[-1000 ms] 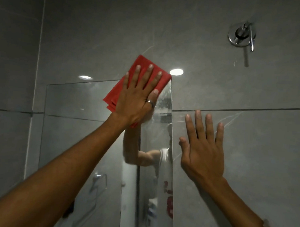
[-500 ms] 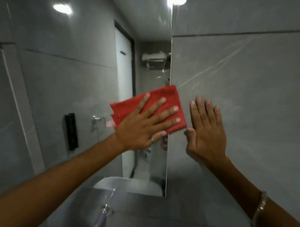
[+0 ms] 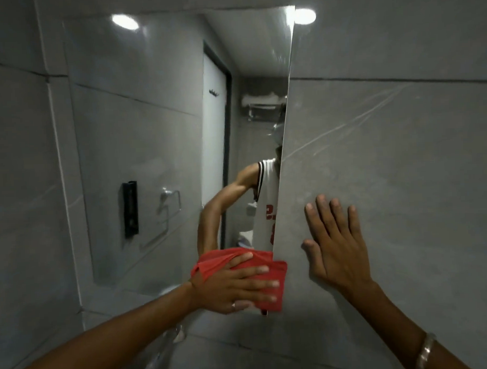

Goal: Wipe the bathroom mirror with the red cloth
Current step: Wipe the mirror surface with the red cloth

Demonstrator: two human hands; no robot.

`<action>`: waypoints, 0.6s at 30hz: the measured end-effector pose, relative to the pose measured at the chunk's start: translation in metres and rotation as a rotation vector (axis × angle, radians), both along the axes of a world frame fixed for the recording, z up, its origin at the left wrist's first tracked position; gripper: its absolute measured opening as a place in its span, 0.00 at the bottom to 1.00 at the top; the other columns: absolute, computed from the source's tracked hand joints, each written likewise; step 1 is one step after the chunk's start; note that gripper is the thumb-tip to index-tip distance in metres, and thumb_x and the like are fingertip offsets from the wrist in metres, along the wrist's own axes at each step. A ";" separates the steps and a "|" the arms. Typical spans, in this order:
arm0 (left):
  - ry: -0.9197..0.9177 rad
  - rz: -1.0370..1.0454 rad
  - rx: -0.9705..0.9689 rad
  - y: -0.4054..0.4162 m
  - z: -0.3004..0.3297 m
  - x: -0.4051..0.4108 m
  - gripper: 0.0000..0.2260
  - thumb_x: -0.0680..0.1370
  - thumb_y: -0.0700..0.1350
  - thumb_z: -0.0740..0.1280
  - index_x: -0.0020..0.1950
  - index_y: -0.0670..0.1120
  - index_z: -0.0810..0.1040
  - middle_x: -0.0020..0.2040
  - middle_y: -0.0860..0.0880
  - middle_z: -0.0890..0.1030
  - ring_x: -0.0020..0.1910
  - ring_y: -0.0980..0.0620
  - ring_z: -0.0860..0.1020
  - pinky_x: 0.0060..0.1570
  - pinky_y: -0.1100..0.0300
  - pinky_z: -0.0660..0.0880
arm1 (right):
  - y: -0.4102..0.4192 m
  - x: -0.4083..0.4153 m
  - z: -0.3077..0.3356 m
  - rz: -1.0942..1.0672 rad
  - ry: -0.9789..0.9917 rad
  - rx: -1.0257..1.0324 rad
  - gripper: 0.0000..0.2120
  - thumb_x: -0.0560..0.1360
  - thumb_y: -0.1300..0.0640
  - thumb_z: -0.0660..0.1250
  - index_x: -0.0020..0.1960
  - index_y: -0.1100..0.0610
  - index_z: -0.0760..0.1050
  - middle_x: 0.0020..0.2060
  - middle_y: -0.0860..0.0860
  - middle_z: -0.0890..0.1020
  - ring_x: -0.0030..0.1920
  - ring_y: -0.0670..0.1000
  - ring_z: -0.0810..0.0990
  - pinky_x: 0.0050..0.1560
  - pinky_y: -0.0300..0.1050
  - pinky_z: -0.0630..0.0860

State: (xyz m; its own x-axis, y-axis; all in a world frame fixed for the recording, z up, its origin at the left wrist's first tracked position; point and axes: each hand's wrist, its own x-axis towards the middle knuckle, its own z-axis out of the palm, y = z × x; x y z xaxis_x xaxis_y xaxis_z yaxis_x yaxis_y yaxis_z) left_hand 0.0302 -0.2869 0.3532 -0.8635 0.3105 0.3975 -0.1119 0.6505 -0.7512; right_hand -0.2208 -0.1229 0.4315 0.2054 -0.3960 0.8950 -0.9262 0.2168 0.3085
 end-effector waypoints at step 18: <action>0.658 0.181 0.104 0.008 0.387 -0.018 0.28 0.85 0.62 0.49 0.85 0.56 0.53 0.86 0.50 0.52 0.86 0.45 0.46 0.83 0.38 0.43 | -0.059 0.074 0.213 -0.040 -0.240 -0.206 0.36 0.84 0.39 0.35 0.87 0.57 0.46 0.87 0.58 0.48 0.87 0.60 0.45 0.85 0.67 0.46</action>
